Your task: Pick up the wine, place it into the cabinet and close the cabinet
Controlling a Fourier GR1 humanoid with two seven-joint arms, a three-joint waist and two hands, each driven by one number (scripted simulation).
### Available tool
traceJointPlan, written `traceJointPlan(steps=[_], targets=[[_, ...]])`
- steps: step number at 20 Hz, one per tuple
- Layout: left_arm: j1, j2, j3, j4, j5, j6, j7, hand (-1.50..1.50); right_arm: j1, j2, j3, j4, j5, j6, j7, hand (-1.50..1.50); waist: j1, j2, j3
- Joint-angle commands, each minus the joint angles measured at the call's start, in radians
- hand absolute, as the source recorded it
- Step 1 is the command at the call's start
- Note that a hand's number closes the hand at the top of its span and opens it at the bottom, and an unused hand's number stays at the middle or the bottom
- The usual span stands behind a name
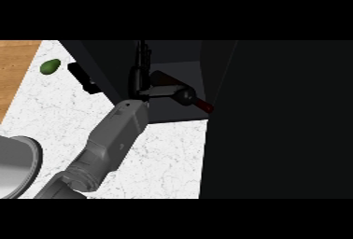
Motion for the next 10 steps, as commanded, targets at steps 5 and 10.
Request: traceJointPlan(steps=[5, 10], targets=[[0.206, 0.001, -0.26, -0.266, 0.159, 0.089, 0.049, -1.5, -0.049, -0.008, -0.041, 0.008, -0.004, -0.018, 0.014, -1.5, 0.037, -0.008, 0.0], [0.366, 0.001, -0.484, -0.525, 0.25, 0.274, 0.071, -1.5, -0.01, -0.001, -0.029, -0.007, 0.019, -0.022, -0.002, -1.5, 0.052, -0.008, 0.001]])
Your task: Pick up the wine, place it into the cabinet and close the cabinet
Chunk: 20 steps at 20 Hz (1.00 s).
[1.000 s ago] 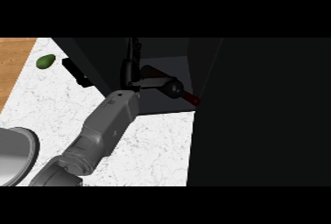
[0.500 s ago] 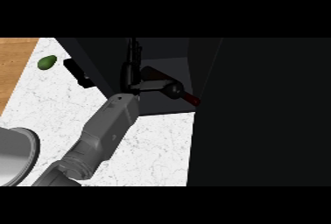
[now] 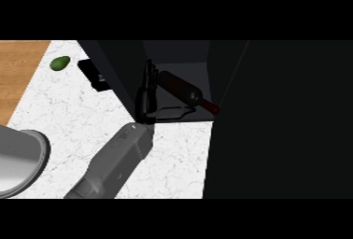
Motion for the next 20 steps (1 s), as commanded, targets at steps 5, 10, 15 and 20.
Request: traceJointPlan(steps=[5, 10, 15, 20], targets=[[0.207, 0.0, -0.252, -0.407, 0.005, 0.274, 0.049, -1.5, 0.026, -0.011, -0.003, -0.064, 0.002, -0.01, 0.019, -1.5, 0.032, -0.001, 0.0], [0.38, 0.043, -0.297, -0.653, -0.07, 0.283, 0.107, -1.5, 0.043, -0.028, -0.059, -0.019, -0.026, 0.014, -0.046, -1.5, 0.048, -0.002, 0.001], [0.491, 0.074, -0.332, -0.85, -0.142, 0.366, 0.155, -1.5, 0.064, -0.038, -0.062, -0.064, -0.065, 0.018, -0.006, -1.5, 0.04, 0.0, 0.001], [0.59, 0.151, -0.376, -1.057, -0.212, 0.479, 0.247, -1.5, 0.062, -0.031, -0.056, -0.034, -0.039, 0.027, -0.048, -1.5, 0.041, 0.001, 0.001]])
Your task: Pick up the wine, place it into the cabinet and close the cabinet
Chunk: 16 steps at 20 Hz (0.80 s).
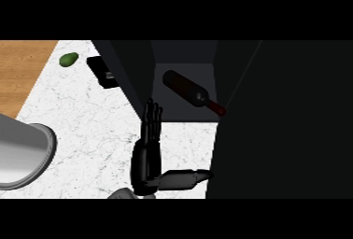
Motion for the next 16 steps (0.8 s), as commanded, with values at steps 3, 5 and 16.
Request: traceJointPlan(steps=[3, 5, 16], targets=[[0.179, 0.063, -0.058, -0.216, -0.077, 0.046, 0.012, -1.5, 0.0, 0.005, -0.012, -0.065, -0.059, -0.002, 0.038, -1.5, 0.0, 0.001, 0.0], [0.17, 0.063, -0.092, -0.301, -0.108, 0.078, 0.07, -1.5, -0.015, -0.009, -0.013, -0.055, -0.074, 0.014, 0.052, -1.5, -0.001, 0.001, 0.0], [0.37, 0.292, -0.033, -0.455, -0.066, -0.168, 0.012, -1.5, 0.035, -0.023, 0.034, -0.033, -0.159, 0.113, 0.073, 1.5, -0.002, 0.003, -0.001]])
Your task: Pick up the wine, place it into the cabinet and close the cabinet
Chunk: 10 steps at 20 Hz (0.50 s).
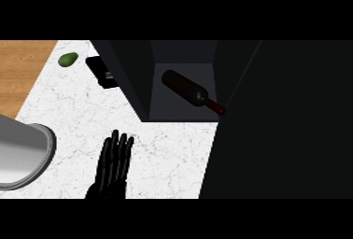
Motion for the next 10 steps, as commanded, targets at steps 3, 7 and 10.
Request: traceJointPlan(steps=[3, 7, 10], targets=[[0.088, 0.116, 0.05, -0.084, 0.023, -0.13, -0.013, -1.5, -0.029, -0.004, 0.034, -0.074, -0.067, 0.013, 0.062, 1.5, 0.001, 0.001, -0.001], [0.147, 0.215, 0.165, -0.154, 0.107, -0.191, -0.001, -1.5, 0.099, 0.017, 0.088, -0.095, -0.137, 0.051, 0.032, 1.5, -0.002, 0.0, -0.001], [0.191, 0.22, 0.17, -0.162, 0.086, -0.189, -0.038, -1.5, 0.16, 0.04, 0.144, -0.07, -0.18, 0.052, 0.061, 1.5, 0.0, 0.0, 0.0]])
